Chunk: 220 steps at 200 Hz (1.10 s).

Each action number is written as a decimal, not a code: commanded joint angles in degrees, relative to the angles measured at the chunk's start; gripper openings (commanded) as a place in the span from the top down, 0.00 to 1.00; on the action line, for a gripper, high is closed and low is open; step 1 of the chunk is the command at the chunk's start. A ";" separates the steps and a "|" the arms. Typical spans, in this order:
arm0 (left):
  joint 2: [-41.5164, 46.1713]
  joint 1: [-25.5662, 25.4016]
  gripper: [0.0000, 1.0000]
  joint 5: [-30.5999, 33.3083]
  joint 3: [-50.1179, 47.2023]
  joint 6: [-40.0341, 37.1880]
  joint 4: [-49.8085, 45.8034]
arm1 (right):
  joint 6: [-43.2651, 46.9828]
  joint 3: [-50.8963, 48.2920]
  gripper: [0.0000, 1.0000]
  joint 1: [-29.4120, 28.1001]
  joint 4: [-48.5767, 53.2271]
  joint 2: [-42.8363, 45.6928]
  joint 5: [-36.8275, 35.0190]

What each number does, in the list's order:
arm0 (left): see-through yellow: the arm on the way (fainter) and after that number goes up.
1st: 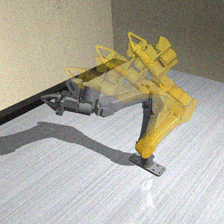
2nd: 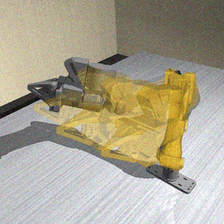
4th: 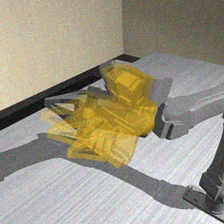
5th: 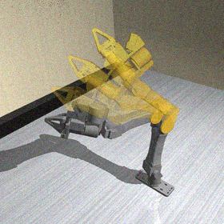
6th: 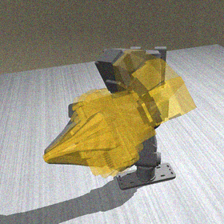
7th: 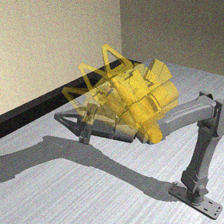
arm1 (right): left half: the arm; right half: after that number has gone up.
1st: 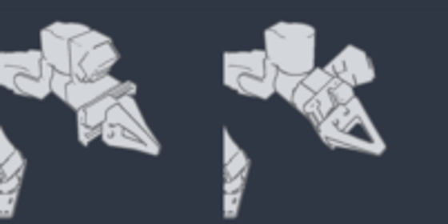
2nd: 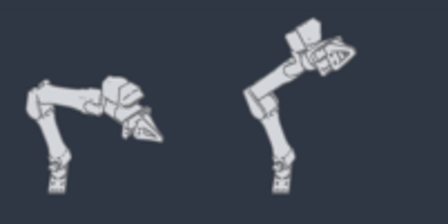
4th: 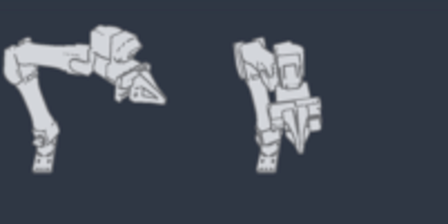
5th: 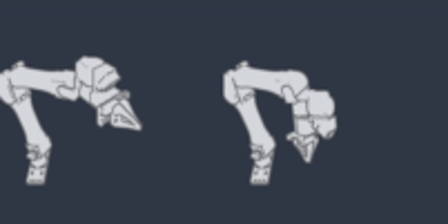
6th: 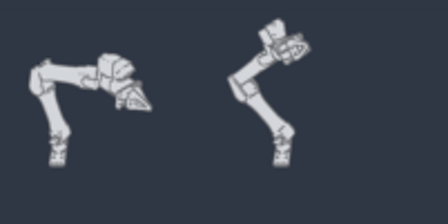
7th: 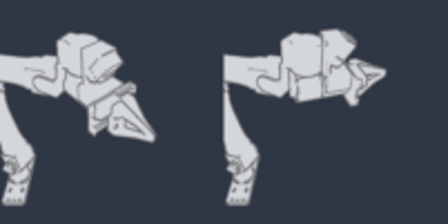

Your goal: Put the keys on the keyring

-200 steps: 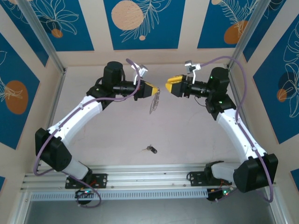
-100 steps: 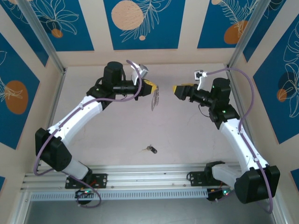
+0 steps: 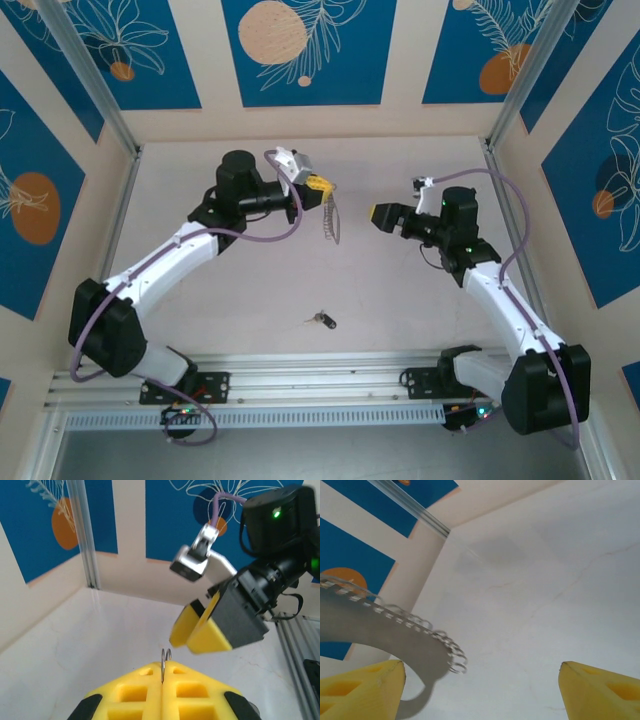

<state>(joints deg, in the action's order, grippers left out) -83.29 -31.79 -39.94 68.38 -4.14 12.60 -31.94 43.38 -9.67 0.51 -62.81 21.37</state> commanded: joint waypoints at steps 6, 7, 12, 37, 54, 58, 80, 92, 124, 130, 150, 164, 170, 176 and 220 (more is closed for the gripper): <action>1.66 -0.55 1.00 -0.15 -0.27 -6.12 5.37 | -1.19 -1.89 0.19 0.14 -2.61 -1.41 -1.08; 1.65 -0.60 1.00 -0.14 -0.31 -6.31 5.35 | -1.19 -1.93 0.19 0.16 -2.66 -1.52 -1.12; 1.51 -0.72 1.00 -0.13 -0.18 -7.07 5.29 | -1.19 -2.12 0.19 0.13 -3.06 -1.88 -1.05; 0.64 -1.10 1.00 -0.05 1.23 -10.63 3.91 | -1.21 -2.50 0.19 0.17 -4.46 -3.99 -0.10; -0.06 -1.40 1.00 0.02 2.39 -12.50 3.07 | -0.80 -2.19 0.20 0.11 -4.51 -5.32 0.41; -0.24 -1.50 1.00 0.04 2.51 -12.72 3.05 | -0.75 -2.15 0.20 0.12 -4.54 -5.56 0.54; -1.29 -1.68 1.00 0.38 3.85 -13.17 2.37 | -0.39 -1.81 0.20 0.18 -4.41 -6.70 1.35; -1.68 -1.70 1.00 1.00 4.29 -12.87 2.24 | -0.40 -1.71 0.20 0.03 -4.00 -7.25 1.59; -2.19 -1.70 1.00 4.03 5.79 -8.63 1.07 | 0.17 -1.70 0.21 -1.85 0.85 -8.72 -0.83; -2.29 -1.70 1.00 4.56 6.00 -7.73 0.87 | 0.38 -2.03 0.21 -2.59 1.56 -8.81 -1.28; -2.28 -1.70 1.00 6.95 6.39 -4.16 0.41 | 0.82 -3.50 0.22 -5.89 3.82 -8.83 -3.90; -2.16 -1.71 1.00 7.49 6.87 -3.21 -0.95 | 1.09 -4.45 0.25 -8.70 5.41 -9.08 -6.00; -2.07 -1.73 1.00 7.39 6.91 -3.03 -1.21 | 1.05 -4.87 0.26 -9.91 6.08 -9.26 -6.68; -1.89 -1.70 1.00 7.46 6.83 -2.72 -1.25 | 0.76 -5.10 0.28 -11.15 6.89 -9.50 -7.91; 0.01 -1.72 1.00 6.61 4.51 -2.66 -0.27 | -4.82 -7.36 0.37 -19.91 9.68 -12.53 -11.61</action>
<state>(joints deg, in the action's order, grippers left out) -85.23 -32.93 -32.86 72.93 -7.57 11.46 -33.15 37.95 -26.17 6.92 -74.17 12.67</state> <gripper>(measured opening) 0.038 0.637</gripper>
